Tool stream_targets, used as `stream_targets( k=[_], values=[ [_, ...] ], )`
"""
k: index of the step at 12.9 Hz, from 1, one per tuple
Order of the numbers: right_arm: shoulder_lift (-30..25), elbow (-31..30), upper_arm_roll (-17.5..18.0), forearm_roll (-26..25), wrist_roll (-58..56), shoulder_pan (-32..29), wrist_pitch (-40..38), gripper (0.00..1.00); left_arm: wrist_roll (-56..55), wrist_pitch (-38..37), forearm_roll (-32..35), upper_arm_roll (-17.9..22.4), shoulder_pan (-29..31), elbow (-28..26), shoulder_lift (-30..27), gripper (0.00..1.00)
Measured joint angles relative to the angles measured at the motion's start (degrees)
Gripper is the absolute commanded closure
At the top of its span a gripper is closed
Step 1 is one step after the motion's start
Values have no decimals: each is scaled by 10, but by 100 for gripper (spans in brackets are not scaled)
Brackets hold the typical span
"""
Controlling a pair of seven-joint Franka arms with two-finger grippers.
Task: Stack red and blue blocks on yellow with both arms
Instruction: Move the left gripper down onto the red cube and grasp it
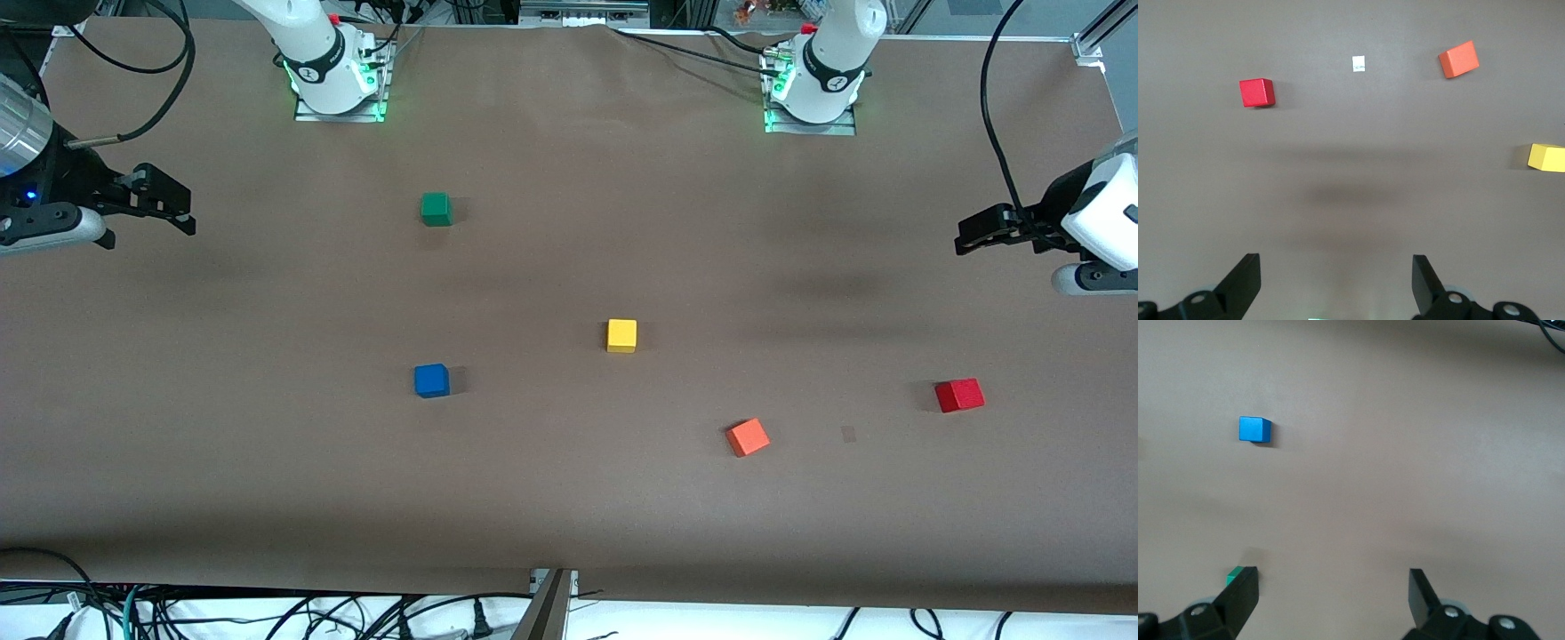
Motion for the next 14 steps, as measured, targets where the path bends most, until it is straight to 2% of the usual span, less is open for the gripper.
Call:
stream_targets(
  k=[6,9,12,14],
  values=[
    [0,0,0,0,0,0,0,1,0,0,0,3,0,0,2,0],
    [0,0,0,0,0,0,0,1,1,5,1,15,39,1,18,0],
    [0,0,0,0,0,0,0,1,11,53,7,18,86,0,52,0],
    [0,0,0,0,0,0,0,1,30,104,27,19,102,-3,94,0]
  ],
)
